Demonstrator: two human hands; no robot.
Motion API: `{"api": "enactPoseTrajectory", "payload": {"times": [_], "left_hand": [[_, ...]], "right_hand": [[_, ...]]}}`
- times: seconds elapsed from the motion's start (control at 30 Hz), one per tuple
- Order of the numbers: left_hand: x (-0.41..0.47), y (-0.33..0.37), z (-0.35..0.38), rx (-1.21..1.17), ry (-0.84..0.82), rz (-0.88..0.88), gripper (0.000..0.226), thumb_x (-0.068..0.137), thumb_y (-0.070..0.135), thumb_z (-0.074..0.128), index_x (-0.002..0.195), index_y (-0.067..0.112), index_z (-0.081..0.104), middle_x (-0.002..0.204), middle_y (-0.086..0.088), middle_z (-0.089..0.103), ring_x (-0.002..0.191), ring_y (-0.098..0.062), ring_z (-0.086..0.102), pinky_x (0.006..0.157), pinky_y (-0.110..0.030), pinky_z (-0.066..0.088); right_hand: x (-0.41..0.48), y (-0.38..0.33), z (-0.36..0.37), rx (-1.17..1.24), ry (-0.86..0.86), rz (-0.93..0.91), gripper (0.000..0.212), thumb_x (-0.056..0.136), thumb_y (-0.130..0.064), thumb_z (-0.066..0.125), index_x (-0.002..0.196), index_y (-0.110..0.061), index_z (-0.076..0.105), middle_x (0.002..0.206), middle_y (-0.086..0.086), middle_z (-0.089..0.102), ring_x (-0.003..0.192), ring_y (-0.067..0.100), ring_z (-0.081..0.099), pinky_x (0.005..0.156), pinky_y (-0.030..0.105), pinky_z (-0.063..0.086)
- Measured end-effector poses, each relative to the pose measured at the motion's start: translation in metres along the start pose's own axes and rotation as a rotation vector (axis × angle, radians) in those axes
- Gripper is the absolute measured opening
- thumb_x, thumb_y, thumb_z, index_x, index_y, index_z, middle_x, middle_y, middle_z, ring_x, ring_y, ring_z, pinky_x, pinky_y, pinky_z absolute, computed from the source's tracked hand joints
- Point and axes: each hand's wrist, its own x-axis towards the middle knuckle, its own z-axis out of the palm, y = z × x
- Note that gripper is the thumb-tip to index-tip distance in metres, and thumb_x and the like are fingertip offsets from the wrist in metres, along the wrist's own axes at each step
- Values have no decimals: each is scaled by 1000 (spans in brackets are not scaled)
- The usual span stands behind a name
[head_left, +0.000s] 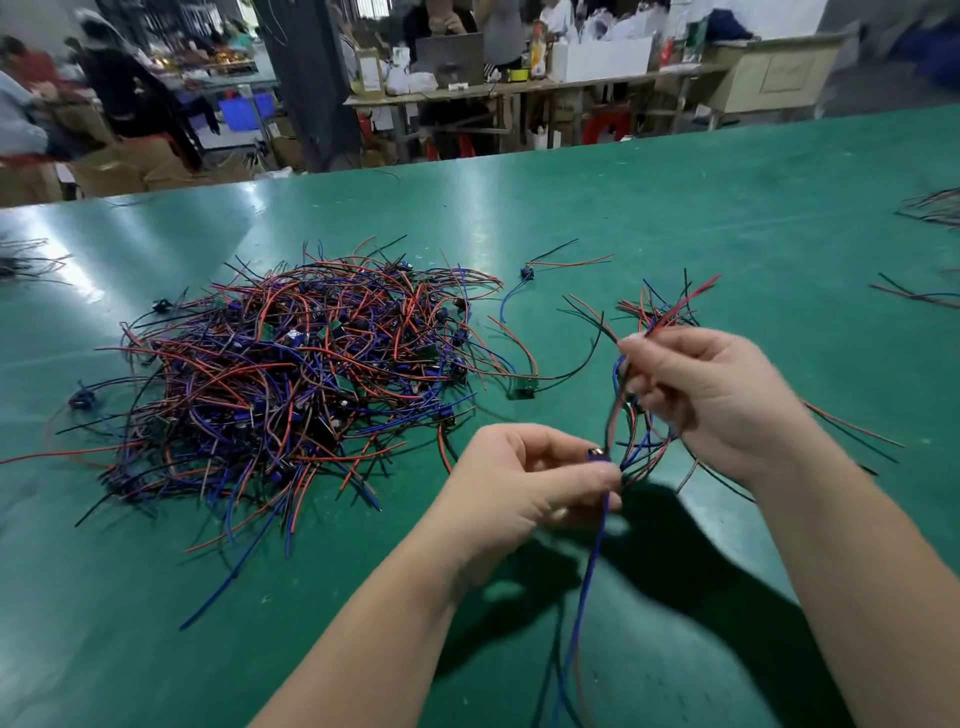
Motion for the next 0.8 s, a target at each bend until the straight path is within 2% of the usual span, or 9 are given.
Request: {"api": "enactPoseTrajectory", "payload": {"times": [0.1, 0.2, 0.33, 0.47, 0.57, 0.6, 0.67, 0.73, 0.8], "left_hand": [[-6, 3, -3, 65, -189, -99, 14, 77, -1, 73, 71, 12, 74, 76, -12, 72, 66, -18, 71, 60, -25, 56], [-7, 7, -7, 78, -219, -122, 13, 73, 3, 76, 71, 15, 75, 78, -13, 72, 67, -19, 71, 62, -25, 56], [-7, 14, -16, 71, -152, -90, 10, 61, 16, 79, 70, 15, 75, 77, -13, 73, 67, -18, 71, 60, -25, 56], [-1, 18, -19, -91, 70, -16, 18, 59, 21, 76, 71, 8, 74, 76, -10, 73, 65, -15, 71, 54, -18, 53], [5, 19, -21, -239, 219, 13, 21, 59, 21, 74, 74, 7, 70, 74, -9, 73, 62, -12, 70, 48, -16, 52], [5, 18, -21, -261, 238, 21, 22, 58, 21, 74, 75, 8, 69, 74, -8, 73, 61, -11, 70, 48, -15, 52], [6, 16, -19, -271, 248, 35, 25, 57, 22, 74, 77, 8, 67, 74, -6, 73, 61, -11, 70, 48, -16, 52], [6, 13, -17, -269, 237, 48, 24, 55, 22, 75, 75, 9, 69, 71, -5, 72, 58, -11, 68, 51, -18, 53], [5, 10, -16, -253, 223, 56, 18, 55, 24, 75, 67, 11, 73, 65, -4, 69, 53, -9, 64, 54, -21, 54]], "right_hand": [[4, -12, -15, 141, 171, -5, 12, 64, -13, 71, 69, -8, 61, 51, 0, 59, 41, 3, 54, 35, 8, 37], [6, -12, -20, 256, 226, -20, 8, 64, -17, 72, 58, -13, 69, 54, -2, 61, 45, 1, 56, 39, 7, 40], [10, -12, -21, 480, 320, -84, 12, 84, -15, 65, 78, -6, 66, 63, 1, 66, 56, 6, 63, 53, 9, 47], [10, -18, -27, 555, 381, -103, 11, 92, -6, 52, 83, -7, 58, 73, 7, 57, 55, 12, 62, 55, 14, 47], [2, -16, -18, 330, 157, -120, 9, 86, -4, 57, 82, -11, 62, 69, 7, 60, 56, 12, 60, 53, 16, 47], [-3, -13, -12, 181, 37, -160, 6, 80, -8, 63, 82, -13, 65, 69, 6, 63, 58, 13, 60, 54, 18, 48], [-11, -2, 1, -172, -176, -249, 15, 70, -17, 72, 85, -18, 72, 75, 4, 68, 65, 13, 61, 60, 20, 51], [-17, 12, 14, -428, -284, -289, 25, 63, -23, 78, 87, -18, 73, 79, 4, 70, 70, 12, 61, 67, 25, 53], [-18, 22, 21, -506, -298, -319, 27, 62, -23, 79, 87, -13, 72, 78, 8, 70, 70, 19, 63, 72, 38, 54]]}}
